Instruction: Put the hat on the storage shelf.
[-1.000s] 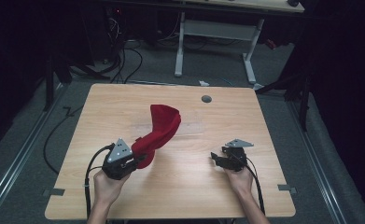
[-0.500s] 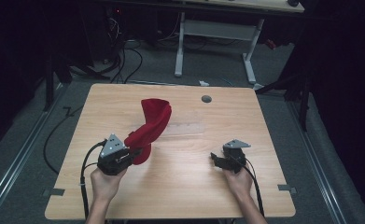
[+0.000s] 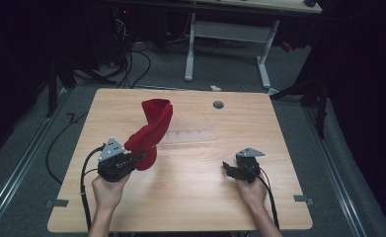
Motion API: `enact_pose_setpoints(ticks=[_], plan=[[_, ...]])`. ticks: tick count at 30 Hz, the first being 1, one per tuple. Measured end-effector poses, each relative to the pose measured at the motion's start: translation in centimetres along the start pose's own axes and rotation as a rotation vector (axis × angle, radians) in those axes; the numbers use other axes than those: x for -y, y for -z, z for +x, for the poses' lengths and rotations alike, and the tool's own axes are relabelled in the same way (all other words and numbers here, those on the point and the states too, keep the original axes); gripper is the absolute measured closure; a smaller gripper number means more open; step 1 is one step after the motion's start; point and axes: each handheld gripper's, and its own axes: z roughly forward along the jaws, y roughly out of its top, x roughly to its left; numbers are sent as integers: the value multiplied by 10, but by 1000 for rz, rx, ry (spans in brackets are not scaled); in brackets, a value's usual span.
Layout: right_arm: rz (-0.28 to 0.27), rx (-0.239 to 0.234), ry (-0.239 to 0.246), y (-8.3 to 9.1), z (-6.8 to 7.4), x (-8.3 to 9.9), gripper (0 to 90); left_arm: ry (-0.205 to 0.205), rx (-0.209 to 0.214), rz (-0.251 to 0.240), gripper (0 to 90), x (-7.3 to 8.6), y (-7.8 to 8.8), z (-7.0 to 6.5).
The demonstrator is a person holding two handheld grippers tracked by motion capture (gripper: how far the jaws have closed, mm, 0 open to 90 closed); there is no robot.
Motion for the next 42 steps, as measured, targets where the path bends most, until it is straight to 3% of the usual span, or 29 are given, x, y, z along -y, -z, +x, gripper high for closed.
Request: enact_pose_setpoints(ticks=[11, 19, 42], plan=[[0, -1, 1, 0, 0, 0, 363, 29, -15, -65, 847, -19, 3, 7], [1, -2, 0, 0, 0, 0, 361, 26, -21, -102, 847, -34, 1, 11], [2, -2, 1, 0, 1, 0, 357, 7, -51, -153, 847, -56, -28, 29]])
